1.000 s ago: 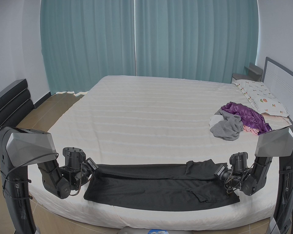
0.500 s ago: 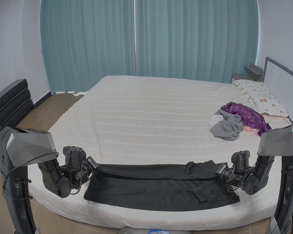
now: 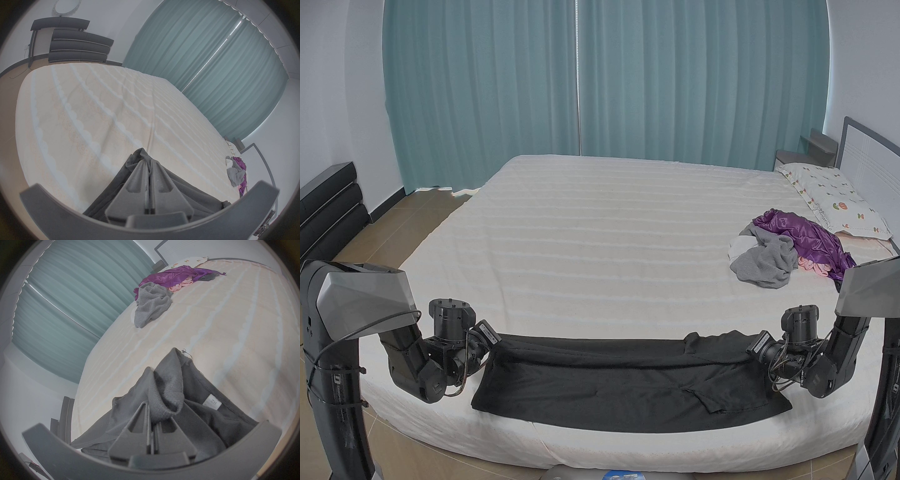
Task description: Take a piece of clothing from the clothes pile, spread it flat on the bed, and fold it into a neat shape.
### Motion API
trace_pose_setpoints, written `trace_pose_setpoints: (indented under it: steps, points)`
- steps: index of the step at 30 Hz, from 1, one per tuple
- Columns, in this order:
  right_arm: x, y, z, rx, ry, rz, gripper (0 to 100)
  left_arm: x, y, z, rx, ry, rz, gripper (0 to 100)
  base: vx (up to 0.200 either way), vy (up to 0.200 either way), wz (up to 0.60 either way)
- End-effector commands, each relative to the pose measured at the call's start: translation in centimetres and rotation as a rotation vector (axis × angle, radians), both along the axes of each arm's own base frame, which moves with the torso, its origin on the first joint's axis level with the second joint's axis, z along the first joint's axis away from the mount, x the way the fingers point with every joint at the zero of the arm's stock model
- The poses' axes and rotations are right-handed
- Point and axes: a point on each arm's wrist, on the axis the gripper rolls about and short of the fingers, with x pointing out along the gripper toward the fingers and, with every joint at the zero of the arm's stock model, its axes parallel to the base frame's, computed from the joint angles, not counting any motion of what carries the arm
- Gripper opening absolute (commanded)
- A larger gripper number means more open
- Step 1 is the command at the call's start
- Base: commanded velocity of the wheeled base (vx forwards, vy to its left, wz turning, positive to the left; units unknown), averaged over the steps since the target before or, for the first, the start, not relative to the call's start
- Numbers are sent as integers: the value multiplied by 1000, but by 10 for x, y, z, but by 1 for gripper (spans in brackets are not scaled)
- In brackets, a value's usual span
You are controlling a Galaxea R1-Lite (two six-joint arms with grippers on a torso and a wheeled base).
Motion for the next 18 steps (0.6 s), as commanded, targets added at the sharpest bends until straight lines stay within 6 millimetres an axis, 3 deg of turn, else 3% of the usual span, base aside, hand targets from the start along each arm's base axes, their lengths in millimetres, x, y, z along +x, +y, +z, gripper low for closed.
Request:
trace_pose_setpoints:
  steps: [1,2,3,17,18]
  points:
    - [-6,0,-3,-1,20,6,0,-2,0,-4,2,13,0,0,0,0,0]
    - [-7,0,-3,1,22,9,0,-2,0,-4,3,15,0,0,0,0,0]
    - [-7,0,-4,3,24,12,100,-1,0,-3,2,12,0,0,0,0,0]
    - [6,-1,-5,8,5,1,100,-2,0,-4,2,10,0,0,0,0,0]
    - [7,-1,-8,5,9,1,0,-2,0,-4,2,10,0,0,0,0,0]
